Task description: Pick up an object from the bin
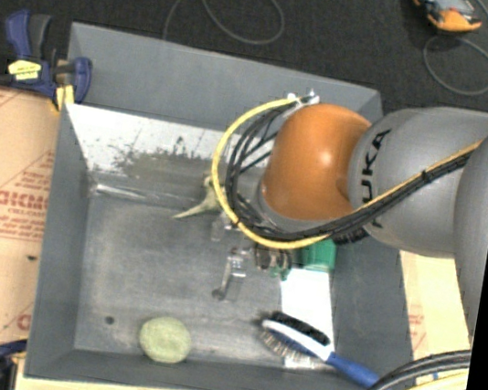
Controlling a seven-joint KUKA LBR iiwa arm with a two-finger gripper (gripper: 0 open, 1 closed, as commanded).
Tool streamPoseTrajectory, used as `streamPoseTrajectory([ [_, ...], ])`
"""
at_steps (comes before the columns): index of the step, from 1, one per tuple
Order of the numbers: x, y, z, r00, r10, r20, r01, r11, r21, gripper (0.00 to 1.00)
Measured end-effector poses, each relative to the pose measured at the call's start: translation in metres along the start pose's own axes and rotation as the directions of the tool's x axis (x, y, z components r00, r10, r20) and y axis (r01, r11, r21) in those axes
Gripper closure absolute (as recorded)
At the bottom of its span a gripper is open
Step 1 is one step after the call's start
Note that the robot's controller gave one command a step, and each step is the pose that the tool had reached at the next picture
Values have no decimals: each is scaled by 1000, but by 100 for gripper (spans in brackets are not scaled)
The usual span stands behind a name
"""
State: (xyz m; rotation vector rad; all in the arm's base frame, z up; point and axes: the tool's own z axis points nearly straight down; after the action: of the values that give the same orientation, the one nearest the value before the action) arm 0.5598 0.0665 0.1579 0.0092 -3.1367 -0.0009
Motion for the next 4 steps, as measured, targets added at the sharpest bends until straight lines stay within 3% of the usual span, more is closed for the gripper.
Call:
streamPoseTrajectory([
  [1,-2,0,-5,1000,2,8,-2,1000,-1,0],
  [2,41,38,56,996,-93,10,93,996,1,0],
  [3,51,61,53,995,-99,4,99,995,1,0],
  [4,62,75,49,916,-401,5,401,916,3,0],
])
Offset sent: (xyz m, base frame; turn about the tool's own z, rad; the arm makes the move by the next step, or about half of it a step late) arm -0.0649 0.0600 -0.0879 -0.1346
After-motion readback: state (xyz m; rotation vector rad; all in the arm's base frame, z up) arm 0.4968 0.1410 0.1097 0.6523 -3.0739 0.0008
